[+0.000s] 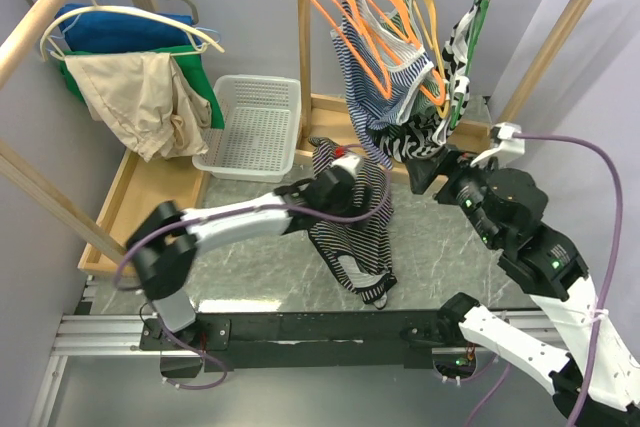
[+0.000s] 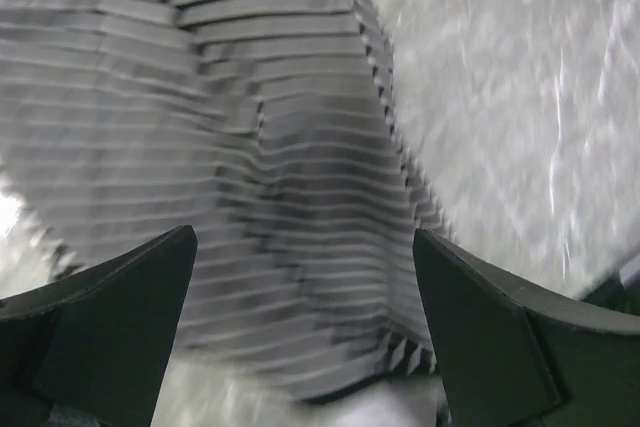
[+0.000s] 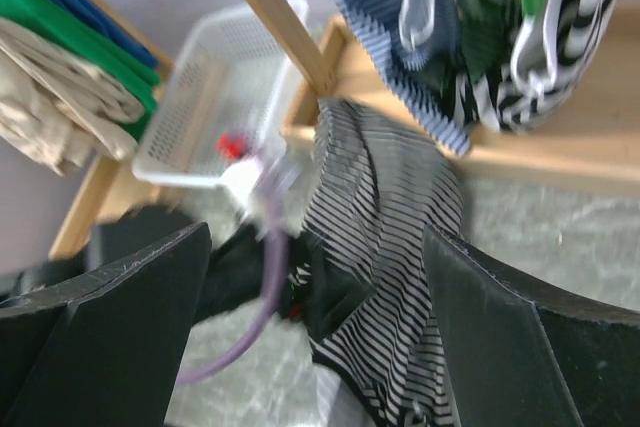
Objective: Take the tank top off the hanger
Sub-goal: Place the hanger at the clothesline, then pick up the tank top from the center of the board.
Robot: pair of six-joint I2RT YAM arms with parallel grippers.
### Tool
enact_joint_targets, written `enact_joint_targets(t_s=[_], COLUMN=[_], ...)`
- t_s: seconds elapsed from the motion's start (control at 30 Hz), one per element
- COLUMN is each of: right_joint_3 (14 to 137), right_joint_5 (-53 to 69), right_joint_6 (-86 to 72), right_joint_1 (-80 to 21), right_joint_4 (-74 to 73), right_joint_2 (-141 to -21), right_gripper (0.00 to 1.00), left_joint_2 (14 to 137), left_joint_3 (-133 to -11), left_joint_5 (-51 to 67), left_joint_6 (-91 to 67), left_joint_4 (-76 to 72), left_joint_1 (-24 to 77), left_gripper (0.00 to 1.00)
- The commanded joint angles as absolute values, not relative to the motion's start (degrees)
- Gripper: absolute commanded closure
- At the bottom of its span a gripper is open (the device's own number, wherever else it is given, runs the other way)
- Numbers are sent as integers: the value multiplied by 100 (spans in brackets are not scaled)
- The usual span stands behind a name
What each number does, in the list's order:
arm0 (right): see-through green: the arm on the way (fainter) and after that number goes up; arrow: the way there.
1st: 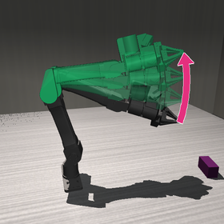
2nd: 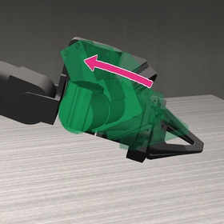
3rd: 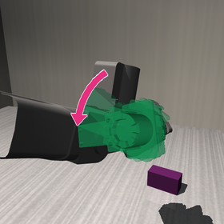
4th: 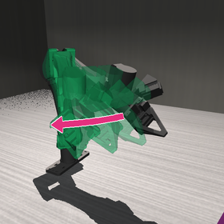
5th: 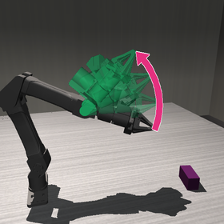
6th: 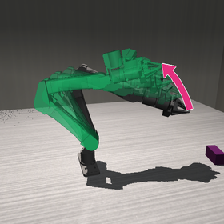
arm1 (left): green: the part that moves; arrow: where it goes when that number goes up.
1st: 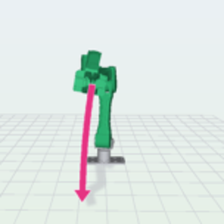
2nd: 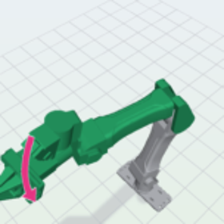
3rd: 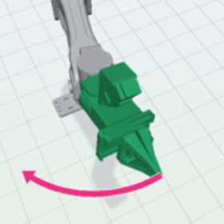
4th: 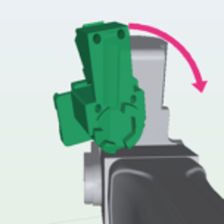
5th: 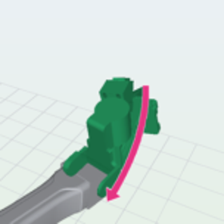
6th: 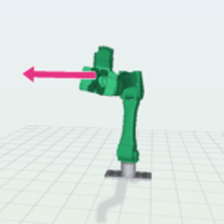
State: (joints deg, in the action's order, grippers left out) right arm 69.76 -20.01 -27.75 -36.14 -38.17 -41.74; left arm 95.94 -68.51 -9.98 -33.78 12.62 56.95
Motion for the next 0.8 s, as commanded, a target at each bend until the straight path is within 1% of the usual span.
enact_joint_targets(t_s=[0.0, 0.1, 0.2, 0.3, 0.47, 0.5, 0.53, 0.57, 0.6, 0.67, 0.7, 0.73, 0.77], right_joint_3=[6672, 6540, 6443, 6390, 6503, 6539, 6565, 6635, 6662, 6715, 6715, 6706, 6680], right_joint_5=[-1907, -1846, -1820, -1863, -2030, -2065, -2109, -2127, -2179, -2223, -2215, -2215, -2189], right_joint_6=[-3050, -3164, -3287, -3419, -3516, -3507, -3481, -3480, -3472, -3454, -3445, -3454, -3454], right_joint_1=[-3630, -3630, -3630, -3630, -3630, -3639, -3630, -3630, -3630, -3630, -3639, -3630, -3630], right_joint_4=[-3902, -3972, -4051, -4201, -4517, -4552, -4596, -4658, -4684, -4720, -4728, -4720, -4702], right_joint_2=[-3885, -3692, -3498, -3288, -2980, -2953, -2901, -2892, -2874, -2874, -2865, -2857, -2856], right_gripper=[6, 6, 6, 6, 6, 6, 6, 6, 6, 6, 6, 6, 6], left_joint_2=[10605, 11308, 11793, 12127, 12304, 12357, 12401, 12488, 12489, 12446, 12384, 12305, 12052], left_joint_3=[-8117, -8838, -9227, -9377, -9176, -9176, -9184, -9211, -9185, -9115, -9062, -9035, -8931], left_joint_5=[-1432, -1695, -1889, -2013, -1942, -1942, -1942, -1977, -1978, -1916, -1916, -1916, -1986], left_joint_6=[-3621, -3612, -3647, -3770, -3814, -3797, -3788, -3788, -3762, -3727, -3718, -3709, -3700], left_joint_4=[1282, 1520, 1714, 1951, 1889, 1890, 1898, 1985, 1960, 1916, 1925, 1934, 1934], left_joint_1=[5713, 5678, 5669, 5608, 5520, 5520, 5511, 5511, 5519, 5511, 5511, 5511, 5511], left_gripper=[4, 4, 4, 4, 4, 1, 2, 7, 28, 48, 66, 74, 88])
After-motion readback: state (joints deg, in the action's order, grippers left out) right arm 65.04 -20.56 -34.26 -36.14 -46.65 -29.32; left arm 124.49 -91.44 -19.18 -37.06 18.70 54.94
